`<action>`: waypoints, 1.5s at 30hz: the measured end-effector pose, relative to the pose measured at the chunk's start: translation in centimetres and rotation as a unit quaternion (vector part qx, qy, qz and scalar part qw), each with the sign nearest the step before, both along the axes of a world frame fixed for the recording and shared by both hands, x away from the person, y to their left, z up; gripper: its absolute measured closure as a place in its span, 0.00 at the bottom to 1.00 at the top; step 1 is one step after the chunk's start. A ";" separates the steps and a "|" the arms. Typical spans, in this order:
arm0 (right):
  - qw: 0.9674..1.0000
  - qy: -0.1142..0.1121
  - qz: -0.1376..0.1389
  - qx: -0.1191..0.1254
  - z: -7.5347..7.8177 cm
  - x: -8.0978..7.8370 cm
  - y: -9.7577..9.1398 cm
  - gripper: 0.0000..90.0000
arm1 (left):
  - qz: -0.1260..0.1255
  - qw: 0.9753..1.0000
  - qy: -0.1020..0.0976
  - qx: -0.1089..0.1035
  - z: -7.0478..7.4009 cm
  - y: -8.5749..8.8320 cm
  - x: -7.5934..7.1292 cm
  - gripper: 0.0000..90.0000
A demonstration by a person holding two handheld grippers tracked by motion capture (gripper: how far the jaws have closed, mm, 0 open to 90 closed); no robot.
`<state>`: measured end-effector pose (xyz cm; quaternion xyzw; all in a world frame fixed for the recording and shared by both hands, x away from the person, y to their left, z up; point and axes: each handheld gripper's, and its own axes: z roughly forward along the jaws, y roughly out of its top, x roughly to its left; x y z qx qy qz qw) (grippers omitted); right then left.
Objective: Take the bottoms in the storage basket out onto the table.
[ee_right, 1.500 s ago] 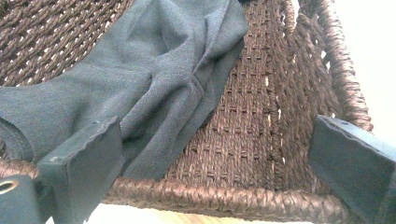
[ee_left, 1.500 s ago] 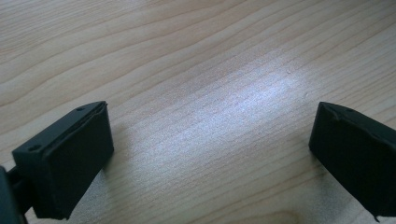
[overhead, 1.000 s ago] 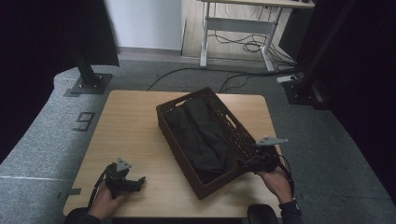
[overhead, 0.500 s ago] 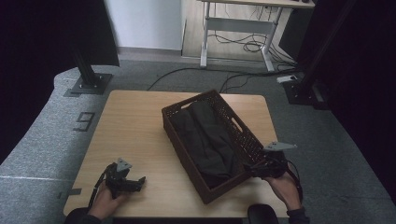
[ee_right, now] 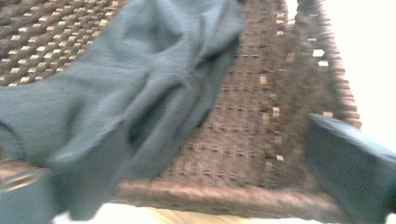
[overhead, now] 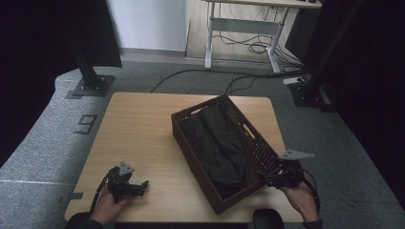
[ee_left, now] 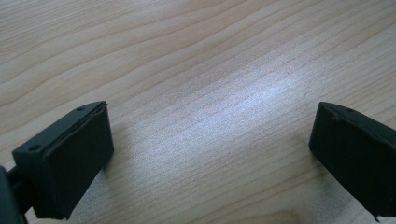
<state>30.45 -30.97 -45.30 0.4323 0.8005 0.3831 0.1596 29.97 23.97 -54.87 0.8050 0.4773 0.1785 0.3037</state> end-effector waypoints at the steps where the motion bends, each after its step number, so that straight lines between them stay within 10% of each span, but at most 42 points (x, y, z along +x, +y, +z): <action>1: 1.000 -0.005 -0.003 0.000 0.0 -0.1 -0.4 0.18 | 0.000 1.000 0.000 0.000 0.0 0.0 0.0 0.00; 27: 1.000 0.007 0.002 0.006 0.3 -1.7 -2.5 0.20 | 0.000 1.000 0.000 0.000 0.0 0.0 0.0 0.00; 45: 0.999 0.026 0.036 -0.010 2.4 1.0 2.2 0.07 | 0.000 1.000 0.000 0.000 0.0 0.0 0.0 0.00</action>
